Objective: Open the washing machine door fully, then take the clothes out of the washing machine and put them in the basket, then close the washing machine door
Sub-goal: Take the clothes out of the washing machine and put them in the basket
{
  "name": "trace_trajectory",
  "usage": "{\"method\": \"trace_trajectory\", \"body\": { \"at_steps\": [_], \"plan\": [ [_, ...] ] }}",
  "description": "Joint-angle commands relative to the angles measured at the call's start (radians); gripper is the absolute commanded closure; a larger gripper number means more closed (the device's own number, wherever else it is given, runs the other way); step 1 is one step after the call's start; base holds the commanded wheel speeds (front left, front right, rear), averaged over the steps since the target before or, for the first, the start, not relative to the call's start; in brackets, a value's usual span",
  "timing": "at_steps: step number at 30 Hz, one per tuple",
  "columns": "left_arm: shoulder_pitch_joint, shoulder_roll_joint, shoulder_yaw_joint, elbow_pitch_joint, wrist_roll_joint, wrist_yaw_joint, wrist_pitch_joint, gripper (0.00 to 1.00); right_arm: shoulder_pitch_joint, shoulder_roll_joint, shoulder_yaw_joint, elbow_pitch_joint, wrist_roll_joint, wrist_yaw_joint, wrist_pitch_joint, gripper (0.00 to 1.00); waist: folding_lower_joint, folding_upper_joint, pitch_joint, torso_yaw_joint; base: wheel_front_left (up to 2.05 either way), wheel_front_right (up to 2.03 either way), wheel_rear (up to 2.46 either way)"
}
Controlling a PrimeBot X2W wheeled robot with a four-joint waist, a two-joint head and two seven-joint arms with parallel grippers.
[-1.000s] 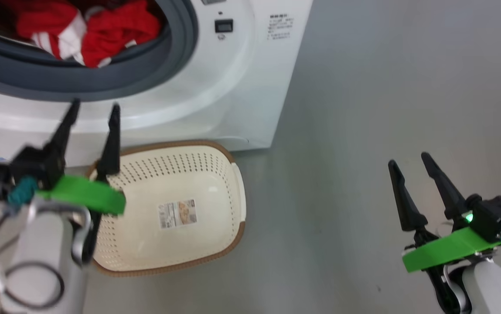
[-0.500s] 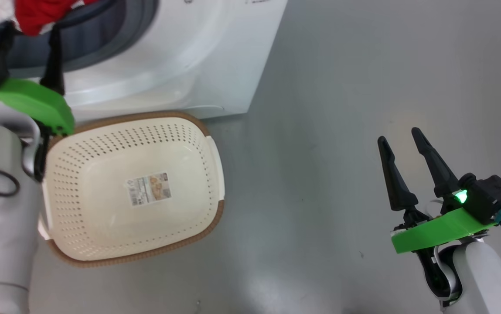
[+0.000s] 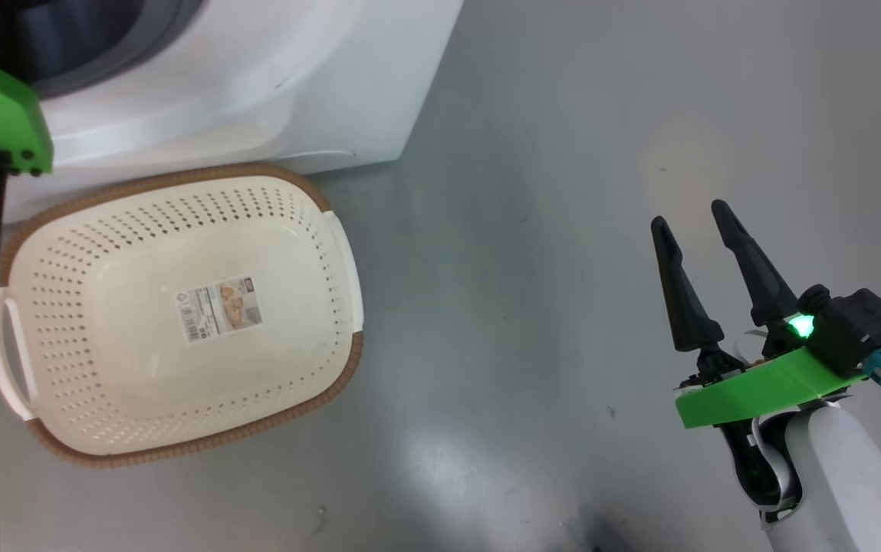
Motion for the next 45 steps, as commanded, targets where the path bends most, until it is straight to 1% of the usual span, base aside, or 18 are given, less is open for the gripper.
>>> {"method": "trace_trajectory", "body": {
  "at_steps": [1, 11, 18, 20, 21, 22, 29, 36, 45],
  "plan": [
    [-0.018, 0.051, 0.003, -0.005, 0.007, 0.014, 0.005, 0.0, -0.01, -0.003, 0.024, -0.026, 0.014, 0.006, -0.006, 0.0, 0.0, -0.0001, 0.013, -0.01, 0.0, 0.0, 0.0],
    [-0.085, 0.093, -0.038, 0.05, 0.036, 0.051, 0.044, 0.0, -0.03, 0.003, 0.036, -0.032, 0.017, 0.006, -0.006, 0.0, 0.0, -0.0001, 0.045, -0.039, 0.0, 0.0, 0.0],
    [-0.102, 0.104, -0.052, 0.062, 0.038, 0.066, 0.05, 0.0, -0.033, 0.011, 0.043, -0.031, 0.017, 0.006, -0.006, 0.0, 0.0, -0.0001, 0.054, -0.05, 0.0, 0.0, 0.0],
    [-0.104, 0.105, -0.055, 0.064, 0.037, 0.072, 0.05, 0.55, -0.034, 0.013, 0.045, -0.031, 0.017, 0.006, -0.006, 0.0, 0.0, -0.0001, 0.055, -0.052, 0.0, 0.0, 0.0],
    [-0.104, 0.106, -0.057, 0.066, 0.036, 0.074, 0.049, 0.75, -0.035, 0.014, 0.045, -0.03, 0.018, 0.006, -0.006, 0.0, 0.0, -0.0001, 0.055, -0.052, 0.0, 0.0, 0.0],
    [-0.104, 0.105, -0.058, 0.067, 0.035, 0.077, 0.048, 1.0, -0.035, 0.014, 0.045, -0.03, 0.018, 0.006, -0.006, 0.0, 0.0, -0.0001, 0.054, -0.052, 0.0, 0.0, 0.0],
    [-0.083, 0.087, -0.032, 0.07, -0.012, 0.08, 0.0, 1.0, -0.032, 0.011, 0.037, -0.025, 0.014, 0.006, -0.006, 0.0, 0.0, -0.0001, 0.026, -0.036, 0.0, 0.0, 0.0],
    [-0.022, 0.056, 0.013, 0.029, -0.079, 0.049, -0.039, 1.0, -0.017, -0.003, 0.034, -0.019, 0.007, 0.006, -0.006, 0.0, 0.0, -0.0001, -0.036, -0.005, 0.0, 0.0, 0.0],
    [0.161, 0.028, 0.096, -0.246, -0.139, 0.025, -0.041, 1.0, 0.016, -0.021, 0.033, -0.009, 0.001, 0.006, -0.006, 0.0, 0.0, -0.0001, -0.125, 0.034, 0.0, 0.0, 0.0]
  ]
}}
